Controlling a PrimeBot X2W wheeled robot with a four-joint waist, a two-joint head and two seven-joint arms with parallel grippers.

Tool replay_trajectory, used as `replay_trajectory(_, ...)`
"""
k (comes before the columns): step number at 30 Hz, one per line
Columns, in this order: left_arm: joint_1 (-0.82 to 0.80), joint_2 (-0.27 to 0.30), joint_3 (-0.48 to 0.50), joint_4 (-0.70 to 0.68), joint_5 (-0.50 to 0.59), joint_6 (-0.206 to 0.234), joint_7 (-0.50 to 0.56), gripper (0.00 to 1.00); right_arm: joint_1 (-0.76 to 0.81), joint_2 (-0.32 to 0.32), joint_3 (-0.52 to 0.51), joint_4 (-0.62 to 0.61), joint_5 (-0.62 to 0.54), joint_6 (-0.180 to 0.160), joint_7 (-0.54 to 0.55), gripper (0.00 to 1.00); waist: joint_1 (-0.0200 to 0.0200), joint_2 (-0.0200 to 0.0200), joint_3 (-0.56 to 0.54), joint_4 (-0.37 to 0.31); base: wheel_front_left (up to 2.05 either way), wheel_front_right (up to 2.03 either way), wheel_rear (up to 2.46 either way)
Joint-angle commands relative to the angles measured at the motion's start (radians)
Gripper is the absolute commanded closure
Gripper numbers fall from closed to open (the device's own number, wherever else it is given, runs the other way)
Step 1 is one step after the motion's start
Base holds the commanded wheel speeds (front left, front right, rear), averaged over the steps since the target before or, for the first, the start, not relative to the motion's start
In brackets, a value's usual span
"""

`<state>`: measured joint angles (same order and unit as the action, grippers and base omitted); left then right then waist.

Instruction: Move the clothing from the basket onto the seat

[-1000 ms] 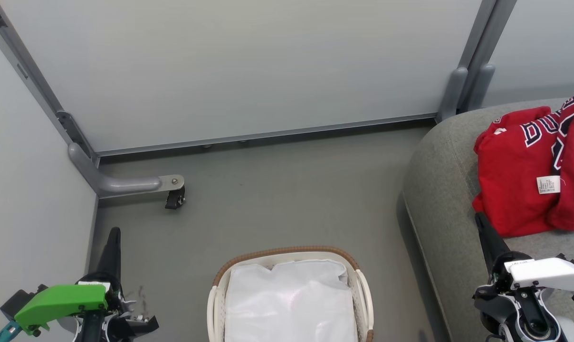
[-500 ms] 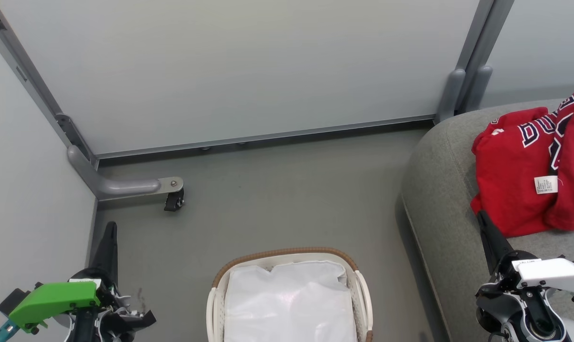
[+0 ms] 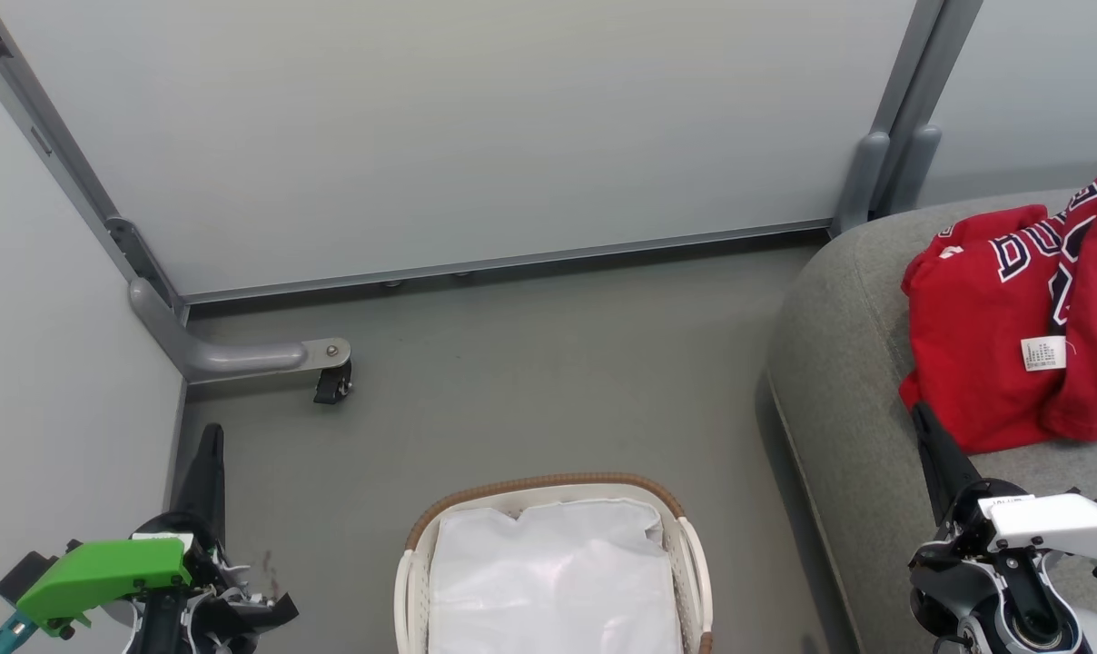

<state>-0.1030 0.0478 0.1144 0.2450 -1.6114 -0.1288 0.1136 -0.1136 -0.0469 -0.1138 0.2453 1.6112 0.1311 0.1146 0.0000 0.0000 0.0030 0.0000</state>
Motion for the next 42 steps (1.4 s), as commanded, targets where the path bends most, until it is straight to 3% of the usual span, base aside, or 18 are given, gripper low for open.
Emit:
replay_trajectory(1, -0.011, 0.005, 0.002, -0.001, -0.002, -0.004, 0.005, 1.00, 0.011, -0.006, -0.002, -0.003, 0.003, -0.001, 0.003, 1.00, 0.0000, 0.0000, 0.000, 0.000, 0.00, 0.00, 0.00)
replay_trajectory(42, -0.011, 0.005, 0.003, -0.002, -0.002, -0.004, 0.005, 1.00, 0.011, -0.006, -0.002, -0.003, 0.003, -0.001, 0.003, 1.00, 0.0000, 0.0000, 0.000, 0.000, 0.00, 0.00, 0.00)
